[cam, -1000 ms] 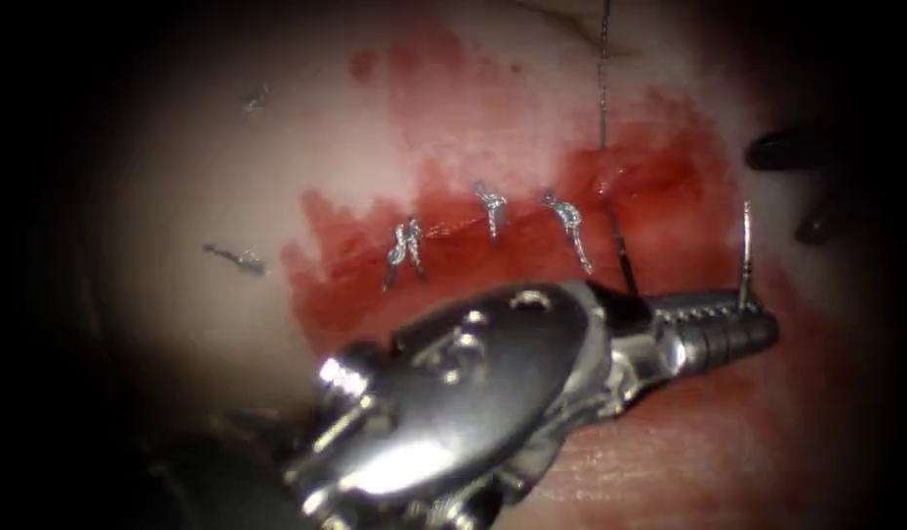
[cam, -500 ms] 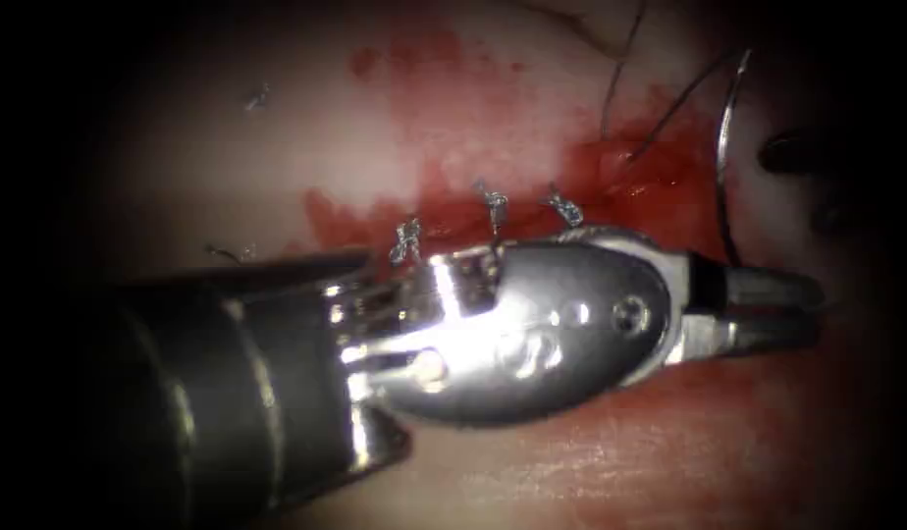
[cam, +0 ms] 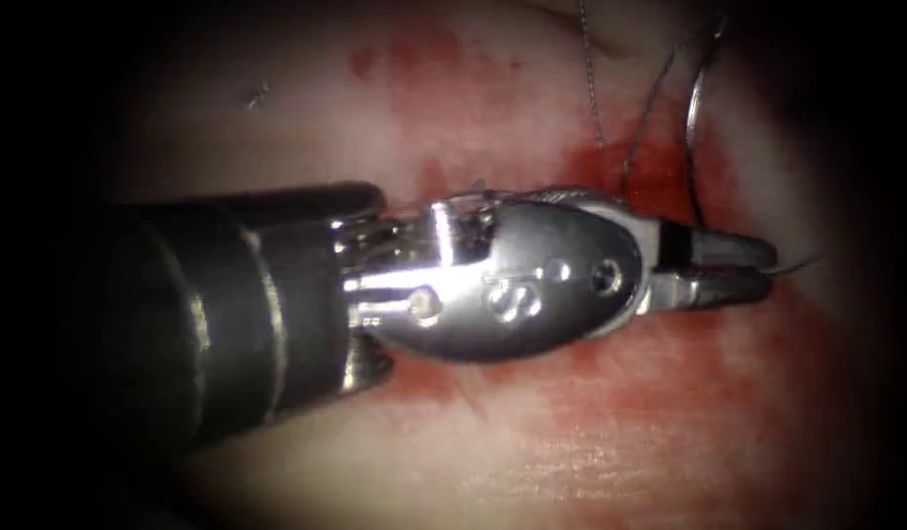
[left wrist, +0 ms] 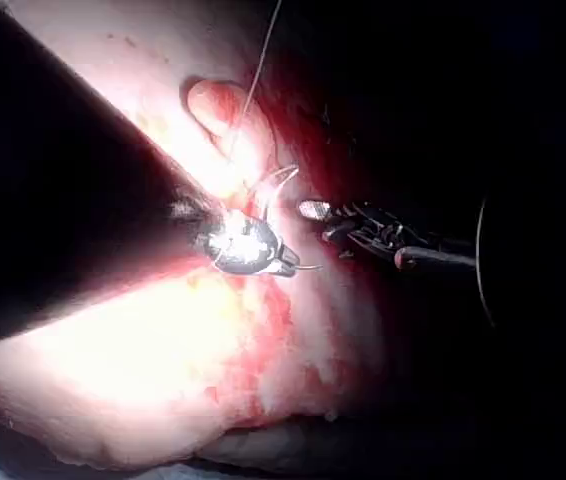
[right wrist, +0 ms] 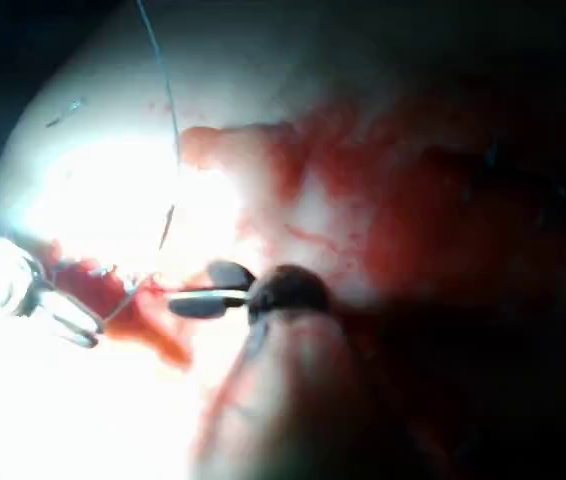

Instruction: Wound Closure

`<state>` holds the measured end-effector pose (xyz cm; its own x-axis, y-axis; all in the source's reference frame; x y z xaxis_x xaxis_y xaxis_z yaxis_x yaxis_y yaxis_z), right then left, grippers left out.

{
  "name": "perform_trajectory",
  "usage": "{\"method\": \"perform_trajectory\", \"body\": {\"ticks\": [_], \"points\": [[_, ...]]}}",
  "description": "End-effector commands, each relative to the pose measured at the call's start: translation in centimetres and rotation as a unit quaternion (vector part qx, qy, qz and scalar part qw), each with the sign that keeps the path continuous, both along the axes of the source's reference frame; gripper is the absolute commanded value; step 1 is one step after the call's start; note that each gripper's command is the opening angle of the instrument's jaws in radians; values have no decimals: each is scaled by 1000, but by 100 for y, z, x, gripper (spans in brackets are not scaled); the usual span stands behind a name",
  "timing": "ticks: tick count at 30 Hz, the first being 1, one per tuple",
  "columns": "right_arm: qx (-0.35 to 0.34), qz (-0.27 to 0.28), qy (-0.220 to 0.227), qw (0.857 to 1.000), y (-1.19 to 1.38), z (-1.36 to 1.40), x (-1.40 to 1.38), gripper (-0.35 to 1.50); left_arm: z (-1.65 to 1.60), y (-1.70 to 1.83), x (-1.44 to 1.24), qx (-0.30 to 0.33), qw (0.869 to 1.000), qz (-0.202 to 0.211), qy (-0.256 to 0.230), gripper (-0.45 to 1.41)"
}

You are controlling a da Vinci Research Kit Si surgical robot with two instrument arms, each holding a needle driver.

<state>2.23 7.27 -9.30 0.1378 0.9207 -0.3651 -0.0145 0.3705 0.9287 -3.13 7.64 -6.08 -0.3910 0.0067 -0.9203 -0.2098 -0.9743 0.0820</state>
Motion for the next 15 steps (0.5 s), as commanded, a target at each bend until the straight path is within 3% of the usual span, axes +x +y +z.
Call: {"method": "perform_trajectory", "body": {"ticks": [1, 15], "points": [[0, -1, 4, 1000, -3, 5, 15, 88, 5, 3, -7, -6, 1000, 1, 1, -35], [17, 3, 3, 1000, -21, 20, 55, 84, 5, -17, -12, -68, 997, 28, 1, -35]]}}
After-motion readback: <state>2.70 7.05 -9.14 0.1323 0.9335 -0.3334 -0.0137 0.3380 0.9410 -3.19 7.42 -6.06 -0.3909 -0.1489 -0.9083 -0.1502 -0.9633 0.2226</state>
